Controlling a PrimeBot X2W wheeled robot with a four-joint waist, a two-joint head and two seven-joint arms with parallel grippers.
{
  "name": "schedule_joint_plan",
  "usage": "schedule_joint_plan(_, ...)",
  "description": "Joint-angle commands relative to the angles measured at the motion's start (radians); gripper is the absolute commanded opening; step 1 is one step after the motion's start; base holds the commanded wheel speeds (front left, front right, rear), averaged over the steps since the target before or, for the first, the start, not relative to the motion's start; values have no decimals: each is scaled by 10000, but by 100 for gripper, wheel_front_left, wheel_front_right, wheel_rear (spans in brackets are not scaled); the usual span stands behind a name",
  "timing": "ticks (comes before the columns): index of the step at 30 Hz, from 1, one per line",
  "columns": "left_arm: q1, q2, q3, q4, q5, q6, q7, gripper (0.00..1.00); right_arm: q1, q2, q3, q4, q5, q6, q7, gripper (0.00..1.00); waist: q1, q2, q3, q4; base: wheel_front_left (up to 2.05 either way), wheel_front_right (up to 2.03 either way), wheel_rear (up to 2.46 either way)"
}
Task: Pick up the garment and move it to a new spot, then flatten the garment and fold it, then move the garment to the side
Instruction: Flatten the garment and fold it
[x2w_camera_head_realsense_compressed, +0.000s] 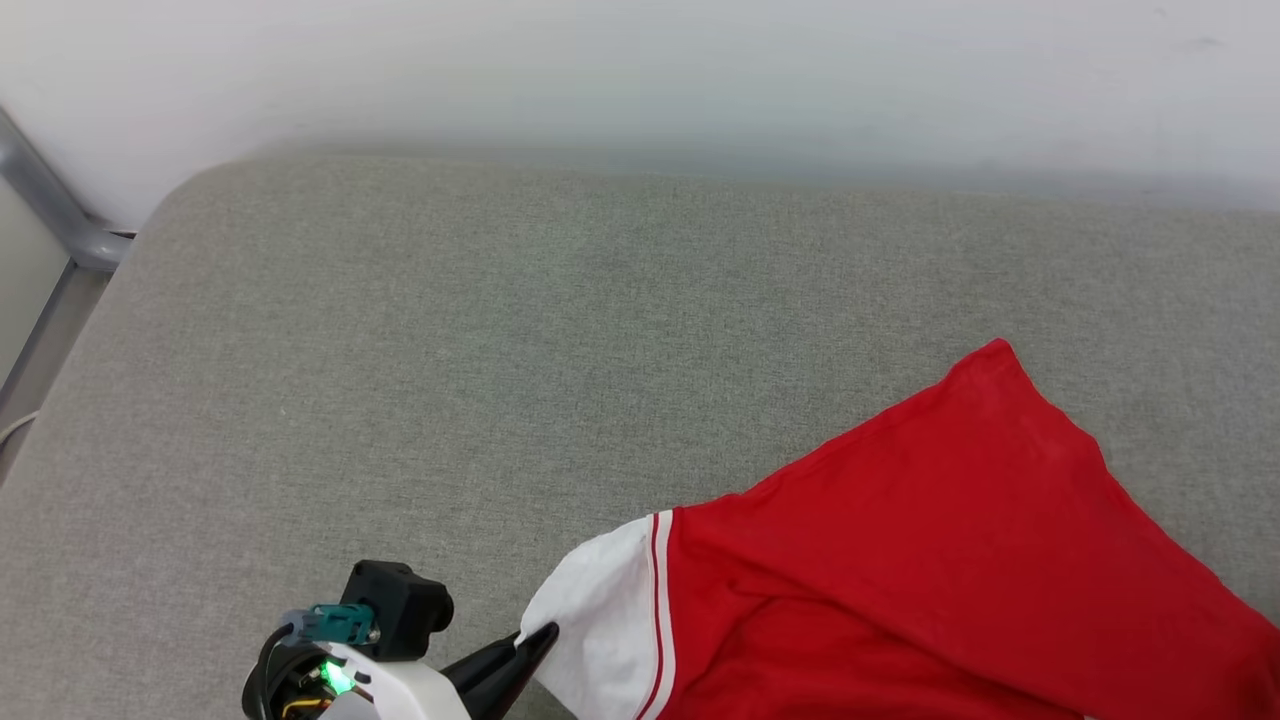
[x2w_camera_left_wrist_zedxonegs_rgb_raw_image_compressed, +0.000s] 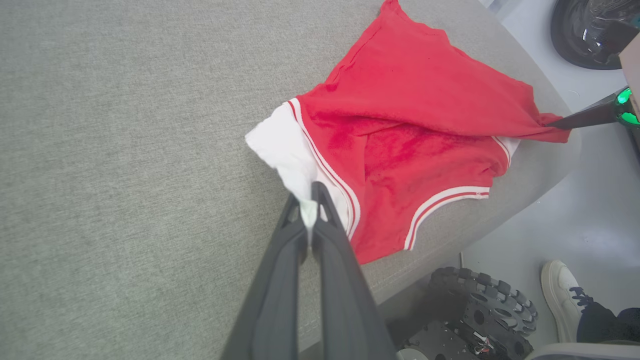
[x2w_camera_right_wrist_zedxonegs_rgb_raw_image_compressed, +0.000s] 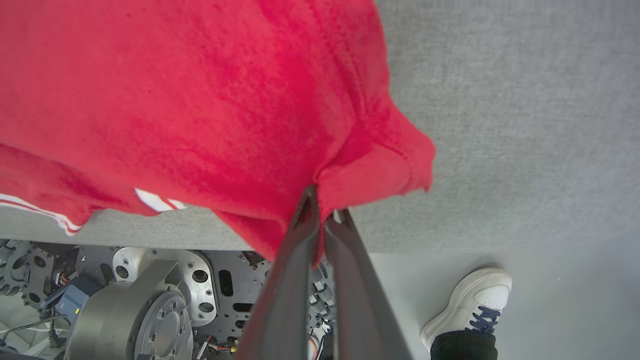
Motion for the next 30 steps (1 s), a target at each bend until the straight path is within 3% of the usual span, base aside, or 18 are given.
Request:
schedule_joint_plan(1,-145,-24,5,9,63,-19,-62,0,-80,-133,59,-33,90,-8,-87,100,1,-1,13,8,0,0,0)
schedule_joint_plan(9,-222,23,-27,-200,212,-35,-71,0,-925,-1073,861,-1145,387,-8,11,100,1,-1,243,192,0,0,0)
schedule_joint_plan(15,-338,52,-45,-464,382,-2,-72,0,-2294,-1290,1397,-1803,629,-8,369,100,1,-1,677,490,0,0,0)
schedule_joint_plan(22,-661,-60,-89,-747,599,-98,-40,0,-4255,-924,1810,-1066,116,-8,817,100,1,-1,1607,1147,0,0,0)
schedule_joint_plan(30,-1077,-370,-209,-707,806,-284,-99,0,-5776,-809,1964,416,-735,-8,585,100,1,-1,2568,2001,0,0,0)
